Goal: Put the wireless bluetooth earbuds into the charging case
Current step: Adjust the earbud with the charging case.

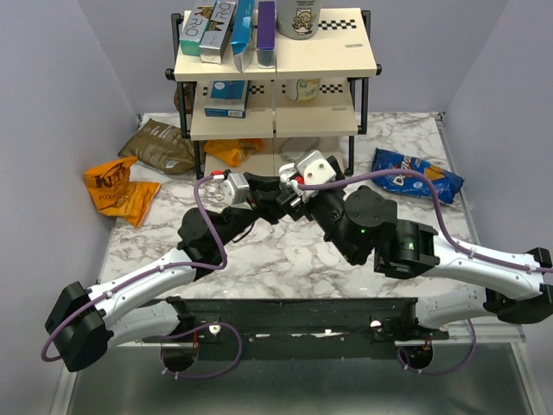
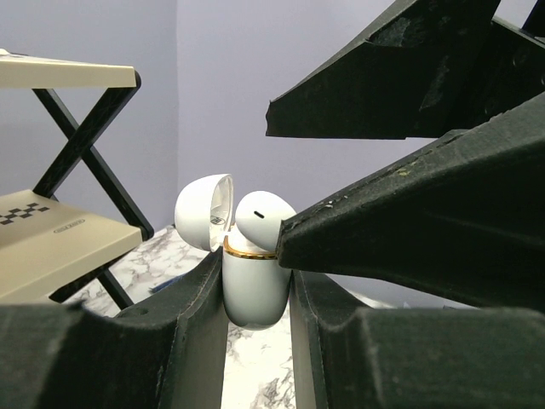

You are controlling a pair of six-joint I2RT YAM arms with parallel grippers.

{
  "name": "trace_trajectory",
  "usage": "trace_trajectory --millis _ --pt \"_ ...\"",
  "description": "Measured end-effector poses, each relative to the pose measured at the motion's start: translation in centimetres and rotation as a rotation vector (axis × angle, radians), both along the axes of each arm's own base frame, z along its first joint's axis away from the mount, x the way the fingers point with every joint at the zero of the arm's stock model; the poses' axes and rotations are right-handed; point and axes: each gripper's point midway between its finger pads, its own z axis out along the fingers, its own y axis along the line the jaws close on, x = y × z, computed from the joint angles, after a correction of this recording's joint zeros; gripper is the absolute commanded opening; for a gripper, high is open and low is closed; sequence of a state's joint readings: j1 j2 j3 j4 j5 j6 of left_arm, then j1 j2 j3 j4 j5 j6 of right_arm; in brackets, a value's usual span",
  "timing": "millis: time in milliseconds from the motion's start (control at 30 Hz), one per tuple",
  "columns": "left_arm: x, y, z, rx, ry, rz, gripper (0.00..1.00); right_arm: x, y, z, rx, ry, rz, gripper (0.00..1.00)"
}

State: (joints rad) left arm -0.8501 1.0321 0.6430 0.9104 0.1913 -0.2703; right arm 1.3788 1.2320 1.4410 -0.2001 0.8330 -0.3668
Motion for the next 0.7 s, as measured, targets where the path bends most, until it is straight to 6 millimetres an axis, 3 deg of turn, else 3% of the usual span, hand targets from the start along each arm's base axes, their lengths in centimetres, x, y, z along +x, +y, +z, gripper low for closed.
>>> trace_trajectory --millis 700 --pt "0.4 0.2 -0.2 0.003 0.011 0.015 0.00 0.6 -1.5 0.2 0.012 0.010 -0.031 0.75"
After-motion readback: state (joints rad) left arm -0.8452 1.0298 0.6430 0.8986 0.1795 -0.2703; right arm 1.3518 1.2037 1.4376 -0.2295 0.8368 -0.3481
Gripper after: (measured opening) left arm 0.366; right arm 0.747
